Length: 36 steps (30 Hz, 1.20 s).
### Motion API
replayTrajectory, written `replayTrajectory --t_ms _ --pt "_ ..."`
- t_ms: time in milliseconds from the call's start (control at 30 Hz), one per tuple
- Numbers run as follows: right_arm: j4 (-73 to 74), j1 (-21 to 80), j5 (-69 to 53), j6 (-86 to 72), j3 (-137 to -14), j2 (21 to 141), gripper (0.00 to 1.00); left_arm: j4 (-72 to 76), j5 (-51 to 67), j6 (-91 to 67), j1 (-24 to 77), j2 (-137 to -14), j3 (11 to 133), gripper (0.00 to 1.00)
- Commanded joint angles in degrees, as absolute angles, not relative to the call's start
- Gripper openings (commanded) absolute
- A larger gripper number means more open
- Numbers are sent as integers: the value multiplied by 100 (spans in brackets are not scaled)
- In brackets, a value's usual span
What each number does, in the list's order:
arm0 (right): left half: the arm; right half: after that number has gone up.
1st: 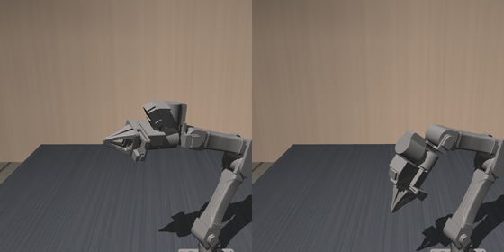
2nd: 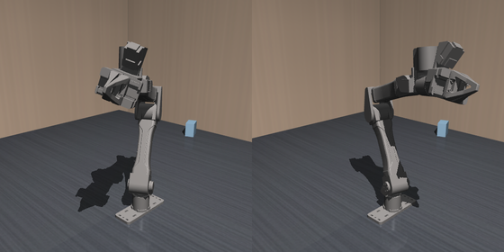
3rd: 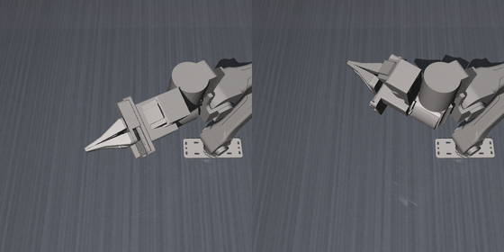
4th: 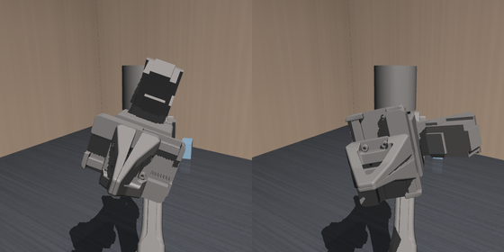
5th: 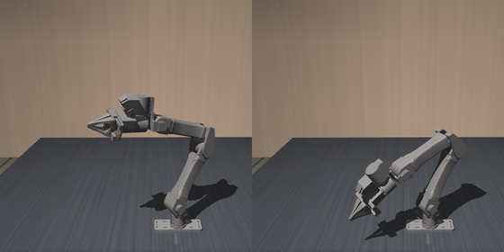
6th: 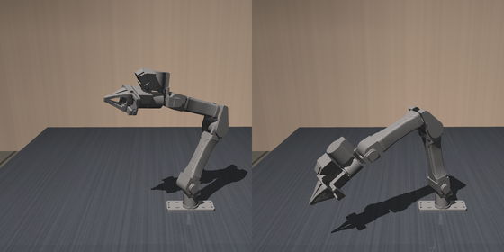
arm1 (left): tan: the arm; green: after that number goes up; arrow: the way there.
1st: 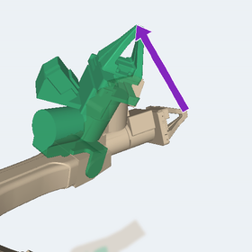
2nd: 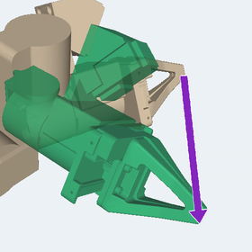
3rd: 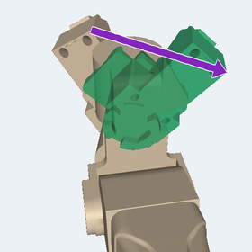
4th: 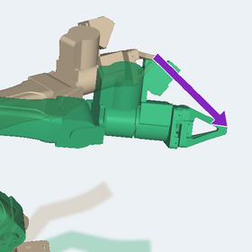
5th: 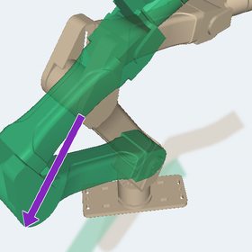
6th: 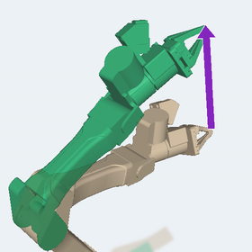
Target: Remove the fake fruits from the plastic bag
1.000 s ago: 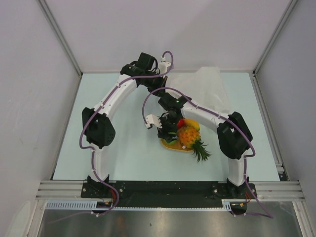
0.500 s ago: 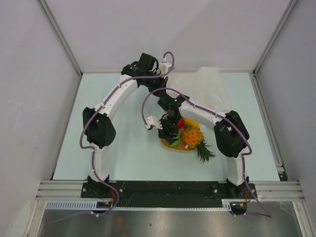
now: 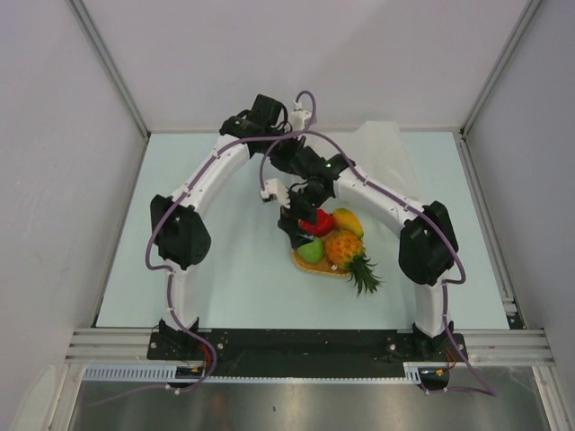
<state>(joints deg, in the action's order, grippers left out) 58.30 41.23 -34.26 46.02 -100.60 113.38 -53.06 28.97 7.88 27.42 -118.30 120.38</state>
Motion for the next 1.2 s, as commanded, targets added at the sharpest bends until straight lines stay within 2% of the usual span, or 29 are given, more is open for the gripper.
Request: replayTrajectory --t_ms 0,167,267,300,400,633,833,900,1033,1167 --pt "5047 3666 -3430 2862 -10530 10399 100 -5274 3199 686 2812 -11795 12278 0" --pt "4641 2884 -3076 2206 -10424 9941 97 -5291 3340 615 2812 -11812 12296 0" --pt "4422 2253 -3252 1751 -10275 9800 76 -5300 3384 580 2812 -11813 12278 0" --pt "4264 2102 -3304 1549 -10214 9782 62 -5300 3401 571 2812 -11786 12278 0" --pt "3957 1679 -3244 1135 -9950 9835 53 -5317 3480 580 2812 -11725 12278 0" --pt "3709 1599 -2857 1292 -9642 10274 47 -5370 3560 642 2812 -11330 12059 0" --pt "3753 1696 -2979 1371 -9659 10626 44 -5361 3411 659 2821 -11171 12041 0" --pt "3569 1862 -2498 1310 -9563 10696 42 -5352 3393 677 2839 -11188 12111 0" --pt "3042 1951 -1224 950 -9457 10941 47 -5361 3436 721 2883 -11180 12208 0" --pt "2558 1723 -134 624 -9922 11547 49 -5440 3472 791 2909 -11110 12068 0"
